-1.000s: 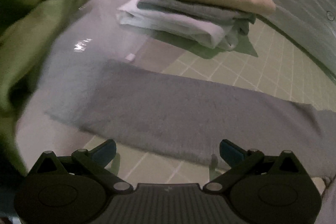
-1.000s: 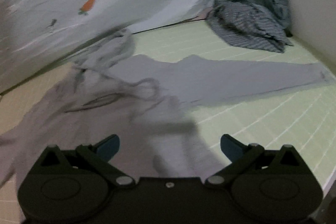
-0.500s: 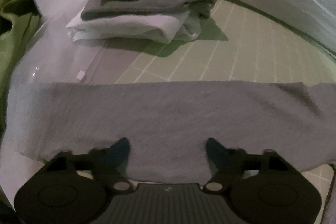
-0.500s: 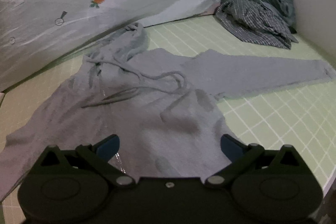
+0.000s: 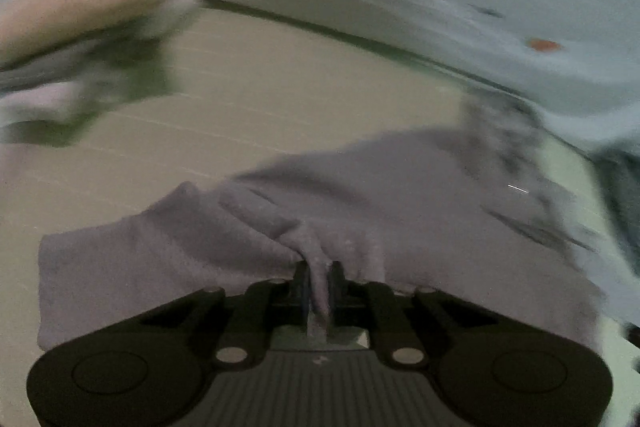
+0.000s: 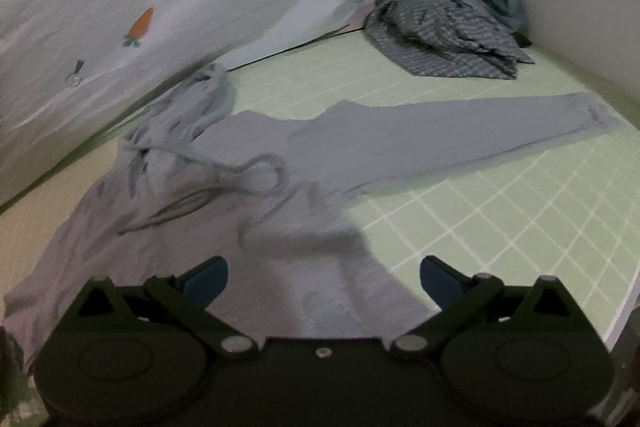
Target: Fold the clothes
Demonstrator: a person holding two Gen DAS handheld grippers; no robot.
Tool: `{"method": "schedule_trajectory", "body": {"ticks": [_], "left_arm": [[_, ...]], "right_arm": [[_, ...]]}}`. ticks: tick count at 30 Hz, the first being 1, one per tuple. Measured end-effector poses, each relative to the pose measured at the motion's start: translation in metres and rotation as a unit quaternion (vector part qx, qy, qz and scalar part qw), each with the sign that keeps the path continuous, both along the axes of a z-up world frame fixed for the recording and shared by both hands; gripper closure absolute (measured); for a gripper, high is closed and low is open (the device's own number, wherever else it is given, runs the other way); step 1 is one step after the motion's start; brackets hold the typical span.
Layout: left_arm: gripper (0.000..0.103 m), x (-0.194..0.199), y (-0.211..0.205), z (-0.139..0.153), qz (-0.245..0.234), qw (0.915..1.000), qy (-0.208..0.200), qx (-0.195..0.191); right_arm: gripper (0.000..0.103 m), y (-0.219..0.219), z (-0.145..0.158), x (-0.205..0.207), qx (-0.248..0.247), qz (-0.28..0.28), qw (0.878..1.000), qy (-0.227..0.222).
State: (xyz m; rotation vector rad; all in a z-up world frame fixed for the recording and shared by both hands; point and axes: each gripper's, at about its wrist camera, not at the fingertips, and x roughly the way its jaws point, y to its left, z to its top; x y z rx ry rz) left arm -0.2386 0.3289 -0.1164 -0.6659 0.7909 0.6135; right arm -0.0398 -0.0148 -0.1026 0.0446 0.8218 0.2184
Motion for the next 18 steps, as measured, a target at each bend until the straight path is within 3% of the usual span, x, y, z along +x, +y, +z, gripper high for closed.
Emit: {"method": "schedule_trajectory", "body": {"ticks": [1, 2, 5, 8, 12, 15, 18], "left_arm": [[0.068, 0.003, -0.005, 0.001, -0.010, 0.9999, -0.009, -0.010], [0.055, 0.004, -0.007, 0.003, -0.011, 0.9998, -0.012, -0.013], [0.033, -0.016, 0.000, 0.009, 0.042, 0.9990, 0.001, 0.015], [0.031, -0.048, 0.019, 0.012, 0.116, 0.9924, 0.026, 0.029], [0.029, -0.077, 0.045, -0.003, 0.193, 0.9770, 0.089, 0.024], [0.029, -0.085, 0.058, -0.023, 0.203, 0.9713, 0.124, -0.012], [0.029, -0.083, 0.058, -0.032, 0.197, 0.9721, 0.127, -0.008]], "right_arm": [[0.000, -0.003, 0.000, 0.002, -0.001, -0.002, 1.000, -0.001], [0.000, -0.006, 0.000, 0.005, 0.000, -0.005, 1.000, -0.001], [0.000, -0.013, 0.000, 0.011, 0.006, -0.010, 1.000, -0.002], [0.000, -0.015, -0.001, 0.013, 0.004, -0.007, 1.000, -0.005], [0.000, -0.011, -0.008, 0.011, 0.005, -0.005, 1.000, 0.003], [0.000, -0.007, -0.015, 0.009, 0.005, -0.007, 1.000, 0.016], [0.000, -0.001, -0.019, 0.005, 0.012, -0.010, 1.000, 0.024]]}}
